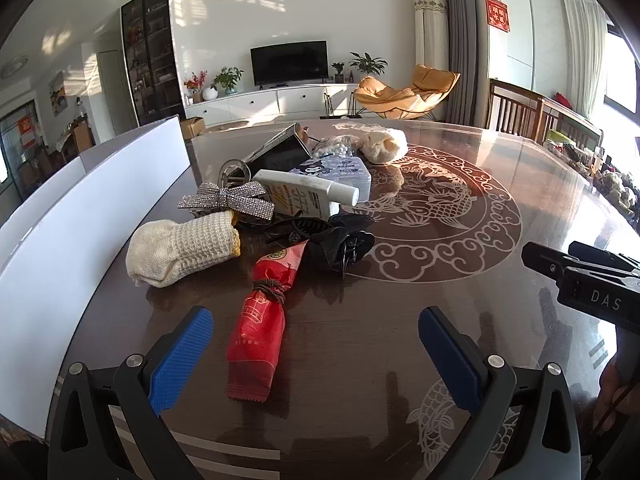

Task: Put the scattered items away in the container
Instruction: 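Move the left gripper toward the red wrapped snack bar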

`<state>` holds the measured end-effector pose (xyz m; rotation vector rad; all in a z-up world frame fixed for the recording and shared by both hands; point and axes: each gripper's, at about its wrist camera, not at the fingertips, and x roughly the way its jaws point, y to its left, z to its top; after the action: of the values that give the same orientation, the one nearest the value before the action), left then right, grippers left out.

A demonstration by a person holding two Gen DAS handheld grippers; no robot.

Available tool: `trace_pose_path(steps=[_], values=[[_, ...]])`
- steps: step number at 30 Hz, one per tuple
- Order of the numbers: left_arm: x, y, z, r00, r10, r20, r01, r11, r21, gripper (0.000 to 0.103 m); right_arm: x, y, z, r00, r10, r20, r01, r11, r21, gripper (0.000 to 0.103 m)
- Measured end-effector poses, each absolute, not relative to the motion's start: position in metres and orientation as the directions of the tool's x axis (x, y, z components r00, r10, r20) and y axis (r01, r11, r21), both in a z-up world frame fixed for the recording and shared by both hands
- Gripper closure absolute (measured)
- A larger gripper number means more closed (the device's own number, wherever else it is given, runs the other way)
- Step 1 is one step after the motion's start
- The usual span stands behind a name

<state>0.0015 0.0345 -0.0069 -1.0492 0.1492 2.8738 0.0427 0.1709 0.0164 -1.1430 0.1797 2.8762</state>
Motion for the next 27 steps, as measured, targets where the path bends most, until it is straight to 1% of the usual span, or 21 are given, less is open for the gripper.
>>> trace_pose_path(steps=[6, 16, 27], values=[[0.000, 0.040, -0.011, -0.751, 0.051, -0.659, -0.126, -0.990, 0.067, 0.000, 0.047, 0.186, 0.017, -0.729, -0.007, -0.685, -0.102, -0.988, 0.118, 0.014], [0.000, 0.034, -0.006, -0.753, 0.074, -0.654, -0.115, -0.993, 0.020, 0.000, 0.048, 0.164, 0.017, -0.743, 0.016, -0.669, -0.041, -0.999, 0.022, 0.014], [0.003, 0.034, -0.004, -0.753, 0.091, -0.651, -0.124, -0.992, 0.005, 0.000, 0.046, 0.165, 0.015, -0.734, 0.025, -0.678, -0.051, -0.999, 0.019, 0.014]])
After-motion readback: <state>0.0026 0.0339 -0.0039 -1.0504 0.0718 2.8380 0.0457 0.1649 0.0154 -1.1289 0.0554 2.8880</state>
